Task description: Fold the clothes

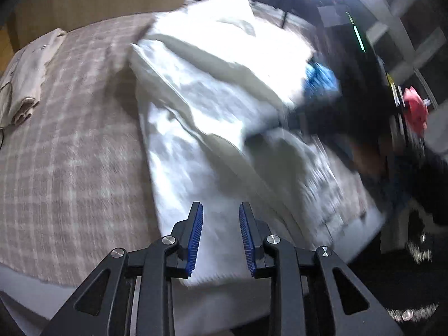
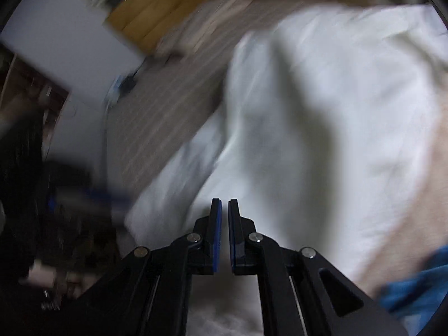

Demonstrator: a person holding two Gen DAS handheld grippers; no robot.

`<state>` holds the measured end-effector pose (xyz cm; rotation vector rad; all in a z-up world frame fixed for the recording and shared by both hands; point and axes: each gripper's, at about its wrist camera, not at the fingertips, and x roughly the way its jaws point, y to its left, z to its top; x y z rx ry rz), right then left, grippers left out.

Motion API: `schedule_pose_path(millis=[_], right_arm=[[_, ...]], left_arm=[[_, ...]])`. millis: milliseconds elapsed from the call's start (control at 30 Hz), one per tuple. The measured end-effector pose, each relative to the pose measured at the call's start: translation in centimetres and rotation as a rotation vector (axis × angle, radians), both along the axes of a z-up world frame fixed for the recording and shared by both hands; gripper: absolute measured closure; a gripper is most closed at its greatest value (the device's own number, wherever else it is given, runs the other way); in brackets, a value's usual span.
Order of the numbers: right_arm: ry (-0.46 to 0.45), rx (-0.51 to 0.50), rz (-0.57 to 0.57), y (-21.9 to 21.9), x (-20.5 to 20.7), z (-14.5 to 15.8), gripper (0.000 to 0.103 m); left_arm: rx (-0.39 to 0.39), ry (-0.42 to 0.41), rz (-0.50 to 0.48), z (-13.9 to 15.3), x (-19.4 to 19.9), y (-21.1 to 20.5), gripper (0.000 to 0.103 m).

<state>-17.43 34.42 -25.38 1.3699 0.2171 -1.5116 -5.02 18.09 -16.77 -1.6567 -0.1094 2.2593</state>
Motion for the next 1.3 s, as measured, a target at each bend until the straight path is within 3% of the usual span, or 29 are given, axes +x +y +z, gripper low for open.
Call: schedule_pose_path(millis=[67,167,233,267,367,467,567,633,933,1000,1033,1067,1100,1200,1300], right_arm=[[0.081,0.053,0.054,-0.1,2.2,0.0,0.098],[0.07,-0.037,-0.044,3.6,2.8,3.1,0.092],[0.058,-0.062,-0.212,7.6,2.2,4.1,0.04],[0.093,-0.038,-0.287,9.5,2.4,4.2,0.036],[0.126,0.058,-0.417,13.5,3.7,2.7,0.036],[0.093,0.092,-0.494,15.5,5.5,1.0,0.037],[0.096,0.105,-0.538,15.2,7.6,-0.1,0.04],[0.102,0.116,-0.553,14.6,8.6,-0.3,0.049],[0.145,0.19,-0.567,11.0,12.3,-0.3,0.053],[0.146,0.2,-0.563,10.6,12.6,-0.3,0.055],[0.131,0.184,-0.568,10.6,12.6,-0.4,0.064],[0.116,0.168,-0.573,10.6,12.6,-0.5,0.069],[0.1,0.152,-0.577,10.6,12.6,-0.6,0.078],[0.057,0.113,-0.602,11.2,12.3,-0.9,0.09],[-0.041,0.019,-0.67,12.3,11.5,-0.9,0.093]], left_arm=[[-0.035,-0.006,0.033,-0.6,-0.5,-0.8,0.077],[-0.032,-0.04,0.064,-1.3,-0.3,-2.1,0.077],[-0.041,-0.052,0.092,-1.3,0.4,-3.1,0.075],[-0.031,-0.063,0.096,-1.5,0.6,-3.4,0.071],[-0.023,-0.099,0.088,-2.6,1.1,-3.8,0.069],[-0.039,-0.134,0.057,-3.9,1.4,-3.4,0.069],[-0.016,-0.152,0.018,-4.5,1.6,-3.3,0.069],[-0.012,-0.152,-0.015,-4.7,1.7,-3.2,0.069],[0.038,-0.161,-0.185,-4.9,2.1,-2.2,0.066],[0.047,-0.161,-0.242,-4.9,2.5,-1.7,0.073],[0.057,-0.167,-0.262,-5.1,2.4,-1.7,0.088],[0.07,-0.175,-0.277,-5.2,2.3,-1.7,0.093],[0.092,-0.186,-0.273,-5.4,2.1,-1.9,0.094],[0.154,-0.208,-0.275,-5.6,1.6,-2.7,0.099],[0.195,-0.2,-0.279,-4.8,1.7,-3.3,0.1]])
